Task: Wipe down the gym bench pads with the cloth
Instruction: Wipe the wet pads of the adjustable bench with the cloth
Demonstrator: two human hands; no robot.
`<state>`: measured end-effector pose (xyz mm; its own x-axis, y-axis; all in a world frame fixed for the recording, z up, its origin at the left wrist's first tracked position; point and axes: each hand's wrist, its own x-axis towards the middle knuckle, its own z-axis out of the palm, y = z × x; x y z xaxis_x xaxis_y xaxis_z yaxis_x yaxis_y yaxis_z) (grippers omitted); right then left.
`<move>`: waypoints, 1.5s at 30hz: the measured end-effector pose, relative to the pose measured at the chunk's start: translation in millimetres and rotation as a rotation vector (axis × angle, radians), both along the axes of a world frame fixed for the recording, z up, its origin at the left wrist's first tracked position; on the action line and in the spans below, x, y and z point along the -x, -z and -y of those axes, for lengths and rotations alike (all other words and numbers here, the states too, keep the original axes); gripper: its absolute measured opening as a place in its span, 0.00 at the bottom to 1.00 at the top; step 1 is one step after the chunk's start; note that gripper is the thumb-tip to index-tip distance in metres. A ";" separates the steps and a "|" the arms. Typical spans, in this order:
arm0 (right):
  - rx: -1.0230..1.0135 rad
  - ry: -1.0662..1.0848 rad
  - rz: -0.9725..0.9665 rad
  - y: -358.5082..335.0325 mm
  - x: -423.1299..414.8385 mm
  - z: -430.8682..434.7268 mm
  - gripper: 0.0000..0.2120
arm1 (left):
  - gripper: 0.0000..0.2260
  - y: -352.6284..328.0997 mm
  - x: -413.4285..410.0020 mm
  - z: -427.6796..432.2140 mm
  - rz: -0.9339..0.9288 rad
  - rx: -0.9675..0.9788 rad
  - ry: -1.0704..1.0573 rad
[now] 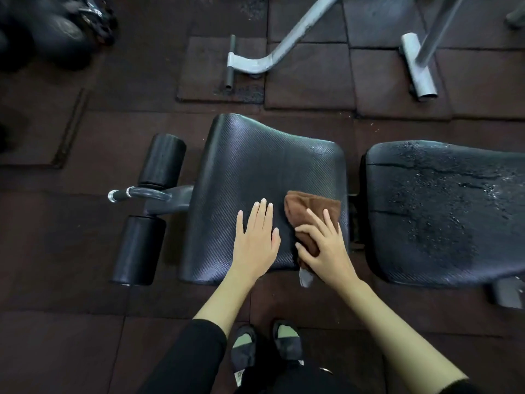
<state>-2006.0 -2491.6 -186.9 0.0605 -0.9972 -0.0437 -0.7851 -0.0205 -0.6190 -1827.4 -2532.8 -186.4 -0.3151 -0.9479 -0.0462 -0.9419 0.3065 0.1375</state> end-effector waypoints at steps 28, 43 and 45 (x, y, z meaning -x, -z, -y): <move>-0.032 0.442 0.443 -56.5 71.8 -31.8 0.20 | 0.23 -39.1 96.7 -16.2 -0.187 0.005 0.065; 0.009 0.555 0.567 -94.0 97.5 -97.1 0.26 | 0.24 -81.0 132.5 -74.6 -0.219 -0.051 0.159; 0.015 0.552 0.554 -96.8 105.7 -104.7 0.27 | 0.24 -82.8 140.4 -81.1 -0.213 -0.044 0.170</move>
